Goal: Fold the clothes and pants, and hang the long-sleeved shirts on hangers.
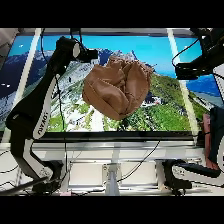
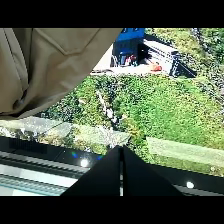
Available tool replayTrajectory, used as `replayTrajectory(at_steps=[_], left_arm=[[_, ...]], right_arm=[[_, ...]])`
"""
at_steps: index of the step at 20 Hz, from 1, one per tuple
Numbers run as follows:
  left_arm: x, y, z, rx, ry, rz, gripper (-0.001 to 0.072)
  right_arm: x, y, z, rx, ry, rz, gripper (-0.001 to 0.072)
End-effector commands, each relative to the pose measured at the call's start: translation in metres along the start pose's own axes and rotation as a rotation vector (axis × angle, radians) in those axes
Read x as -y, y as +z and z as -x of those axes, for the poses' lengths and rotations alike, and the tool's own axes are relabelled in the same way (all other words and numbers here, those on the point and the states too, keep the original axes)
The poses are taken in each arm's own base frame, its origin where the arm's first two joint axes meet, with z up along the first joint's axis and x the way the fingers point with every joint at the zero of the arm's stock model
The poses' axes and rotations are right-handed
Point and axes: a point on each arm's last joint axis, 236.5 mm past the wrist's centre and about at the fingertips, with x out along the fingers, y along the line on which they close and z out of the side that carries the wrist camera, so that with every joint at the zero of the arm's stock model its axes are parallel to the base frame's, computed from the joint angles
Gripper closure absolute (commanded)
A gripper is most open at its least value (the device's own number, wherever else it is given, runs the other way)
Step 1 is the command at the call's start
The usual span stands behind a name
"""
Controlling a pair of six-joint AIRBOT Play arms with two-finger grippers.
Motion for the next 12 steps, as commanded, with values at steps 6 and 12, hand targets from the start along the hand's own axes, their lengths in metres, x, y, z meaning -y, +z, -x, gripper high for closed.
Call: replayTrajectory(at_steps=[6, 12], left_arm=[[0.0000, -0.0003, -0.0005, -0.001, 0.000, 0.000, 0.0679], [0.0000, -0.0003, -0.0005, -0.001, 0.000, 0.000, 0.0680]], right_arm=[[-0.0001, 0.0000, 0.0004, 0.001, 0.000, 0.000, 0.0667], [-0.0002, 0.0064, 0.0004, 0.027, 0.000, 0.001, 0.0666]])
